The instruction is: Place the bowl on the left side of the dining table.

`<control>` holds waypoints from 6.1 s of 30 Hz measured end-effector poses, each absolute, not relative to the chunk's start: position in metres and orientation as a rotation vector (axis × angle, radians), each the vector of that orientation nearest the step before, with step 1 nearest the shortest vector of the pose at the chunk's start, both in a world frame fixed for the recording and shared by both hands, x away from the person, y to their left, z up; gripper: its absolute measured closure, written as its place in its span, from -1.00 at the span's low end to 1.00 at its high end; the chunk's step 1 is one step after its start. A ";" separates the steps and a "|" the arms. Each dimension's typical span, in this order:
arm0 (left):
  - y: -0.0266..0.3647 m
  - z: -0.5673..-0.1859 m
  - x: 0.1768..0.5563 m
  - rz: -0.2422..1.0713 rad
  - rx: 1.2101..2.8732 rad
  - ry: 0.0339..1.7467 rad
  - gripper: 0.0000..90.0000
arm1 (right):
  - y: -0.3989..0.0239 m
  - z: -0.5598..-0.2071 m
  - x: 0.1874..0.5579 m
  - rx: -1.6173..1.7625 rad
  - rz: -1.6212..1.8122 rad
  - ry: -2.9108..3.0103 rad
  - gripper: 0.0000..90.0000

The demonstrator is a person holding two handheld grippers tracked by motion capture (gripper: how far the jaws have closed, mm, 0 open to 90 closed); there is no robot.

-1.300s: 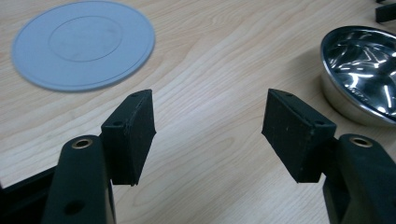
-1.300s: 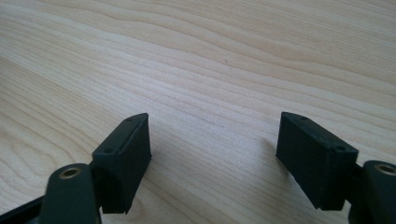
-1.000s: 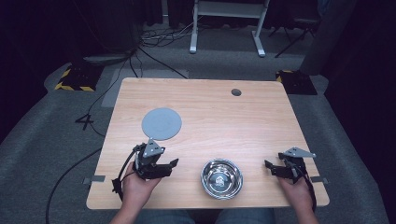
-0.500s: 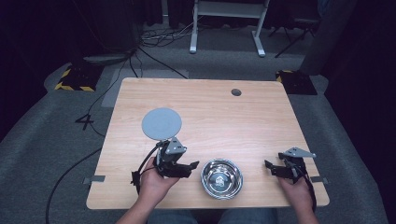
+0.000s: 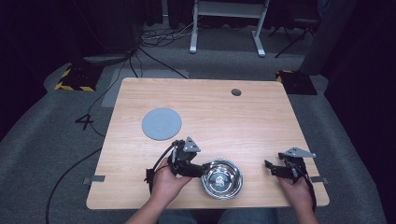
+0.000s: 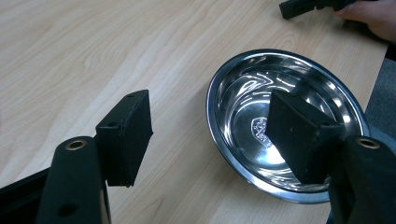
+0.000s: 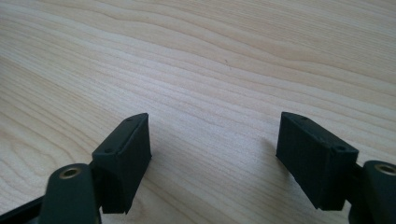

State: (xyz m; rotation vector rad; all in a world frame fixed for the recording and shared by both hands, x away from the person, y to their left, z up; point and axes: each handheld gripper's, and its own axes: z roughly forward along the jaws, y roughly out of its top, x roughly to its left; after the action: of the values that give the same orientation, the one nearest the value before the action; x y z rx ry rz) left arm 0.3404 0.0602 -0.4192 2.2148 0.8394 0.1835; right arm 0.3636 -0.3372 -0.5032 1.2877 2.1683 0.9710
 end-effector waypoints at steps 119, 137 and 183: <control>0.122 -0.375 0.400 0.263 2.053 1.042 0.90 | -0.337 -0.503 0.363 1.281 0.963 2.169 -0.41; 0.142 -0.362 0.441 0.233 2.015 1.064 0.90 | -0.337 -0.503 0.363 1.287 0.961 2.168 -0.42; 0.229 -0.392 0.541 0.125 1.921 1.447 0.90 | -0.336 -0.503 0.363 1.302 0.971 2.160 -0.42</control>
State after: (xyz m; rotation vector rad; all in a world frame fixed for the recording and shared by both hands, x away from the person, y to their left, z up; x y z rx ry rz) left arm 0.5410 0.2291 -0.3920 1.9214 1.4470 0.1247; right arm 0.3633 -0.3360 -0.5032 1.3020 2.1601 0.9712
